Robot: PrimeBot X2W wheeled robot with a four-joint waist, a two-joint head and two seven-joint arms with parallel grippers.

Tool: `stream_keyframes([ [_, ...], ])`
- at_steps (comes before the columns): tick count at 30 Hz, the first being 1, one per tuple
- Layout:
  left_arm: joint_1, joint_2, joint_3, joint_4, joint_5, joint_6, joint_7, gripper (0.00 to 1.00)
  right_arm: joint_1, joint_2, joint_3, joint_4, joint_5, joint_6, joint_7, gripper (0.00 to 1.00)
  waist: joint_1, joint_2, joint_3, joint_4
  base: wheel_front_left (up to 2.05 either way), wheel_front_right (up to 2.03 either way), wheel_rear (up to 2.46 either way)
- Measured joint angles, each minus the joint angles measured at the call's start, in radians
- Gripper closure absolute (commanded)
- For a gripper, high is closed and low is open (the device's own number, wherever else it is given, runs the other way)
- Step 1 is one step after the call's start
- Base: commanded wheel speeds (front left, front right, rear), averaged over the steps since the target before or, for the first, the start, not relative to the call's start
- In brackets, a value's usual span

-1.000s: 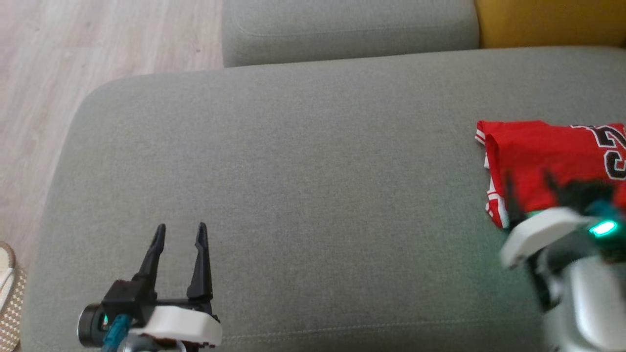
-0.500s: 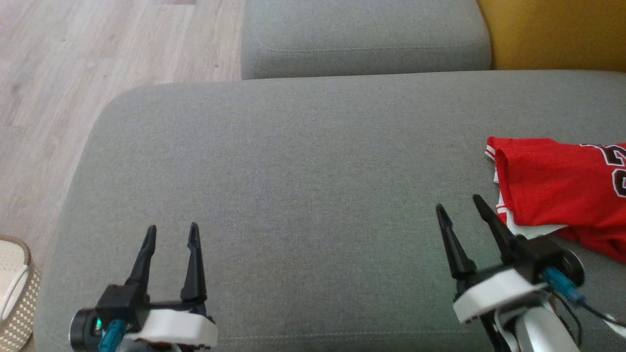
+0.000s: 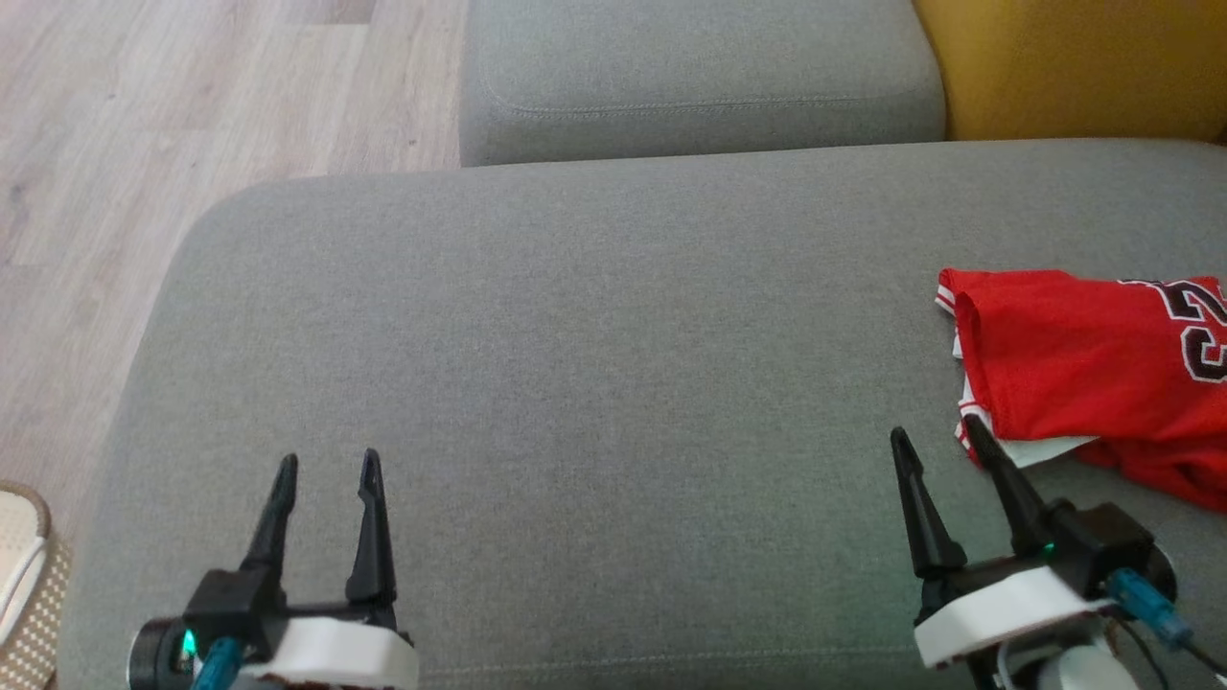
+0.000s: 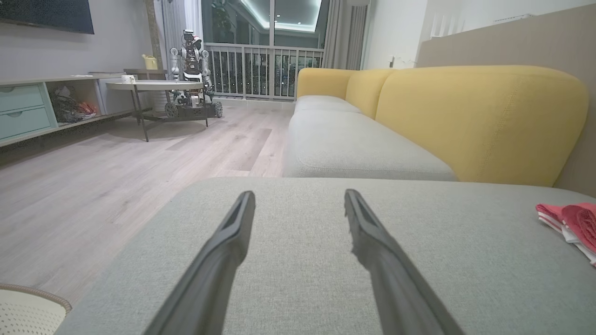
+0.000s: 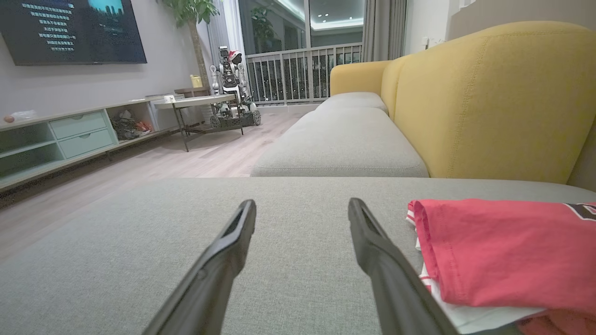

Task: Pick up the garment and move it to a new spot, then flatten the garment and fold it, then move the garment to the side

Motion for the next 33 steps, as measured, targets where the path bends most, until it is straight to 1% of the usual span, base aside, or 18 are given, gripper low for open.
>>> stream_keyframes([
  [1, 0.000, 0.000, -0.001, 0.007, 0.000, 0.000, 0.001, 1.00, 0.001, 0.000, 0.000, 0.006, 0.000, 0.000, 0.000, 1.00, 0.0000, 0.0000, -0.001, 0.000, 0.00, 0.00, 0.00],
  [5, 0.035, 0.000, -0.004, 0.074, -0.003, 0.000, 0.002, 1.00, 0.030, 0.001, 0.005, 0.074, 0.001, 0.000, 0.003, 1.00, 0.0000, 0.0000, 0.000, -0.001, 0.00, 0.00, 0.00],
  [7, 0.052, 0.000, -0.004, 0.081, -0.025, 0.000, 0.003, 1.00, 0.048, 0.001, 0.005, 0.083, 0.020, 0.000, 0.006, 1.00, 0.0000, 0.0000, 0.001, -0.002, 0.00, 0.00, 0.00],
  [11, 0.046, 0.001, -0.003, 0.081, -0.075, -0.001, 0.012, 1.00, 0.043, 0.001, 0.005, 0.083, 0.070, 0.000, 0.015, 1.00, 0.0000, 0.0000, 0.003, -0.005, 0.00, 0.00, 0.00],
  [17, 0.042, 0.002, -0.001, 0.094, -0.152, -0.018, 0.028, 1.00, 0.042, 0.001, 0.004, 0.084, 0.144, 0.000, 0.026, 1.00, 0.0000, 0.0000, 0.005, -0.008, 0.00, 0.00, 0.00],
  [33, 0.005, 0.004, 0.009, 0.126, -0.353, -0.044, 0.065, 1.00, 0.031, -0.001, -0.008, 0.092, 0.338, 0.000, 0.067, 1.00, 0.0000, 0.0000, 0.012, -0.018, 0.00, 0.00, 0.00],
])
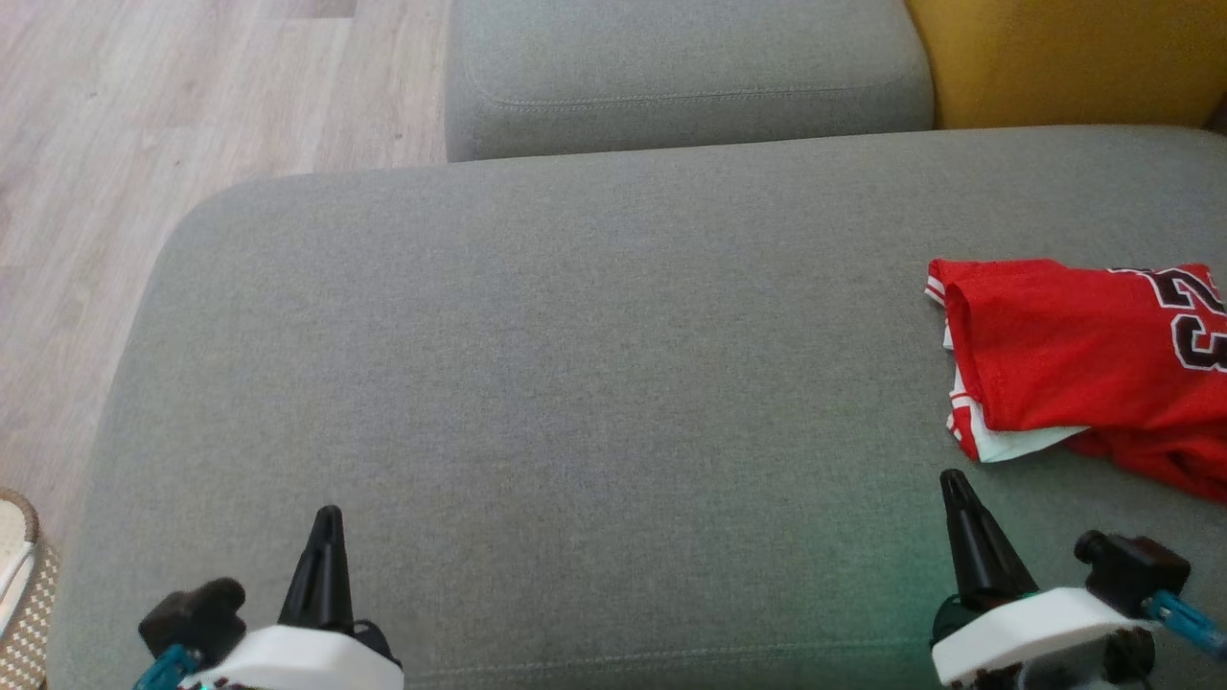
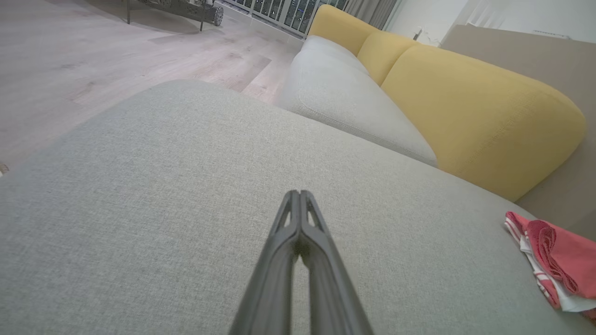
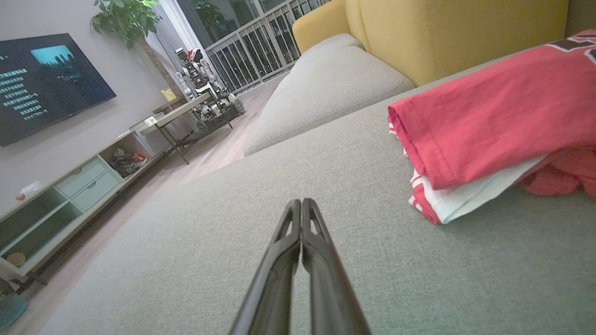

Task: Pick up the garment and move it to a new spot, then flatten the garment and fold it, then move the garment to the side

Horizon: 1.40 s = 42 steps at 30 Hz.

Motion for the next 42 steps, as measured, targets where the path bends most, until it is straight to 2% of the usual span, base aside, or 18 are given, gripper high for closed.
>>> stream_keyframes([
  [42, -0.086, 0.006, 0.063, 0.062, -0.511, -0.079, 0.105, 1.00, -0.057, -0.005, -0.042, 0.023, 0.498, 0.000, 0.112, 1.00, 0.0000, 0.0000, 0.019, -0.025, 0.00, 0.00, 0.00],
])
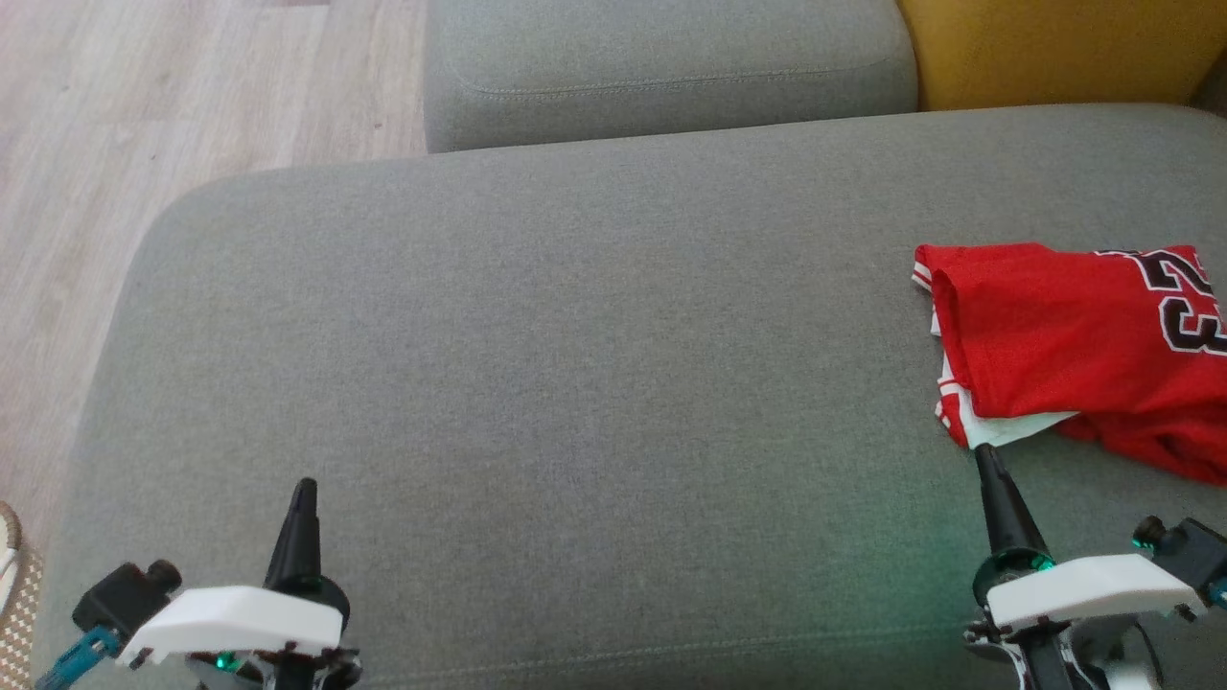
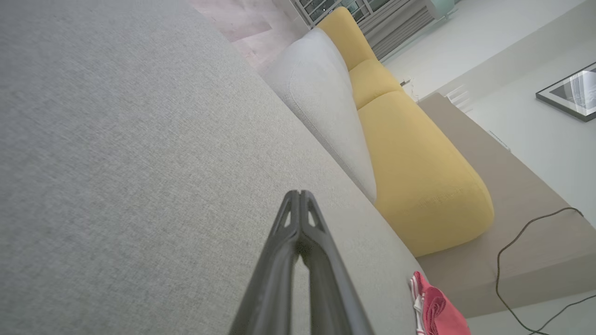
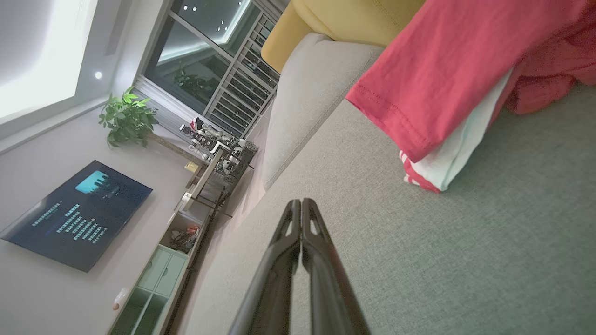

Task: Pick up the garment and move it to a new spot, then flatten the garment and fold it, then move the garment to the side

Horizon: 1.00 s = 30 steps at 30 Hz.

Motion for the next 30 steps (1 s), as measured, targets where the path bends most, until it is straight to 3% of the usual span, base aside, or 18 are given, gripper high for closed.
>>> stream_keyframes([
  [30, -0.062, 0.000, 0.058, 0.047, -0.345, -0.044, 0.080, 1.00, -0.042, -0.001, -0.035, 0.016, 0.338, 0.000, 0.083, 1.00, 0.0000, 0.0000, 0.013, -0.017, 0.00, 0.00, 0.00],
])
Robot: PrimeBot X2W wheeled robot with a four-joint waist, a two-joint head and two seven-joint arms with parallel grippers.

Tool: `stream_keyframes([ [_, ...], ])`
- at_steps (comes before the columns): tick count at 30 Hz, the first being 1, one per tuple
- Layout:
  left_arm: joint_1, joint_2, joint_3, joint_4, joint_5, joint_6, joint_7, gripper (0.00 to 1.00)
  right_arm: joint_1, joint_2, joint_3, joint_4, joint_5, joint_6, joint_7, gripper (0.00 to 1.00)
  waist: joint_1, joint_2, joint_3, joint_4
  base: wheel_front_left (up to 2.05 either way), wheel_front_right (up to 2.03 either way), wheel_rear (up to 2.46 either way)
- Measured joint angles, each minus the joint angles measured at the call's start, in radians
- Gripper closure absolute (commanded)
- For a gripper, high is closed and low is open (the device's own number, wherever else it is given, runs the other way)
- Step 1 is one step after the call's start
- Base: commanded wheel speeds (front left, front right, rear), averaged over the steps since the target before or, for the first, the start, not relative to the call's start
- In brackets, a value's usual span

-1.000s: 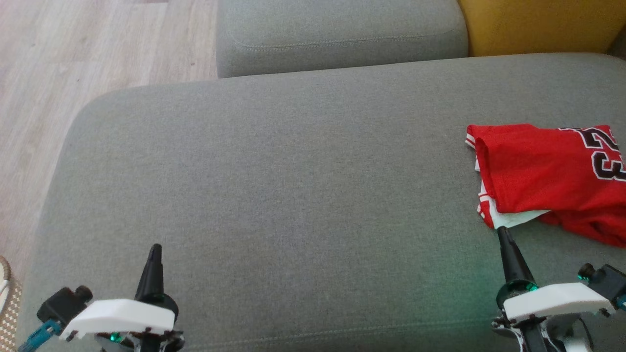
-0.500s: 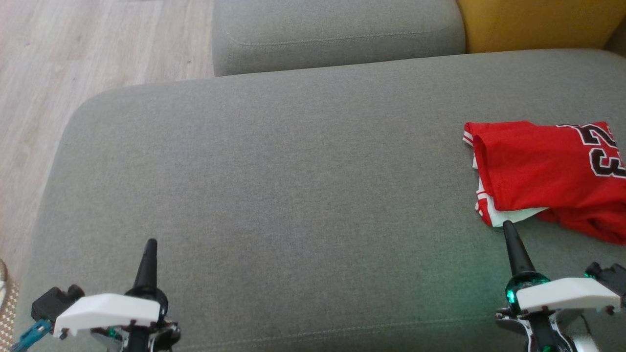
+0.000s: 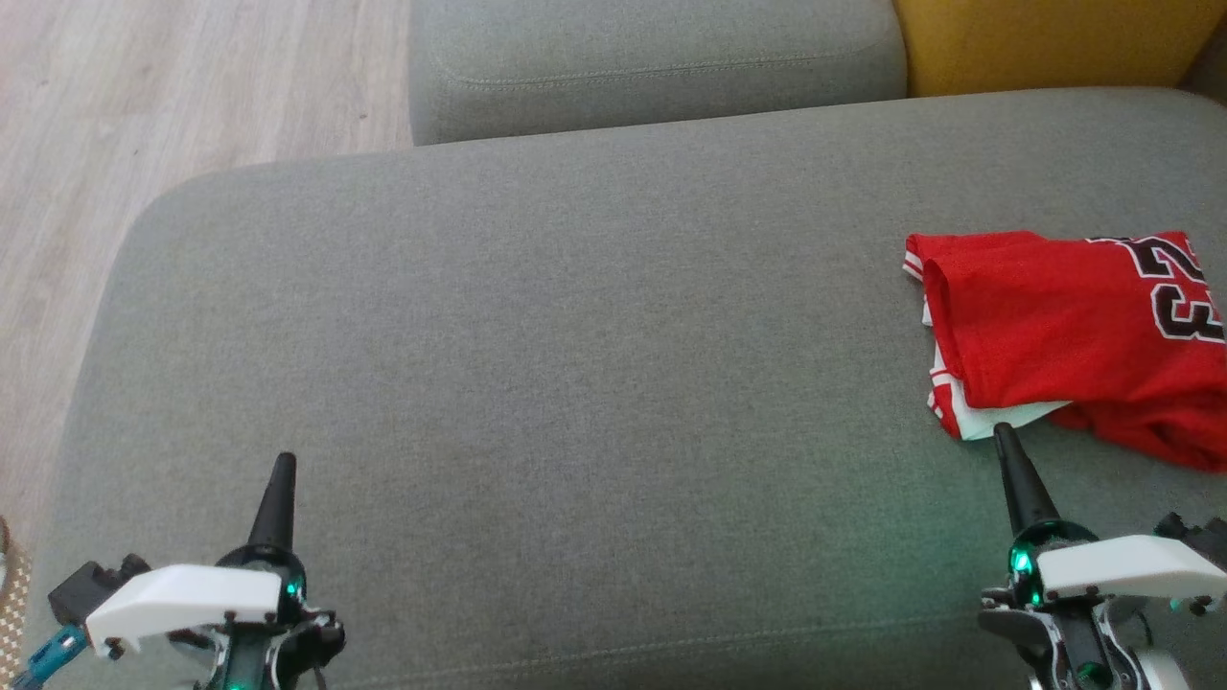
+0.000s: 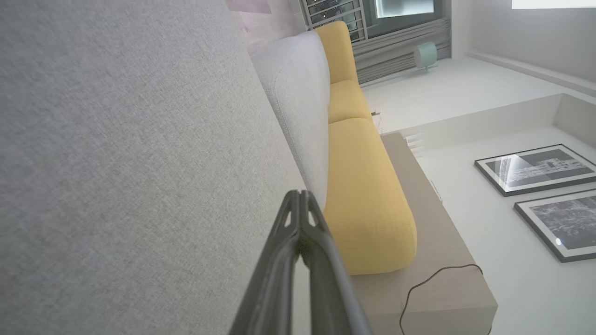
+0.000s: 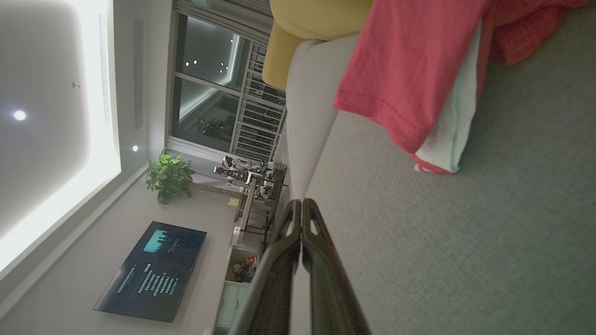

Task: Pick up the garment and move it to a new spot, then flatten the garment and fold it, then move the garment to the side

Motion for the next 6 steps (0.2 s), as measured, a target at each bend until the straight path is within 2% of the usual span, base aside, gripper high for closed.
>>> stream_keyframes([
  [6, -0.012, 0.000, 0.008, 0.008, -0.070, -0.013, 0.017, 1.00, -0.003, 0.000, -0.007, 0.005, 0.070, 0.000, 0.015, 1.00, 0.0000, 0.0000, 0.003, -0.004, 0.00, 0.00, 0.00],
])
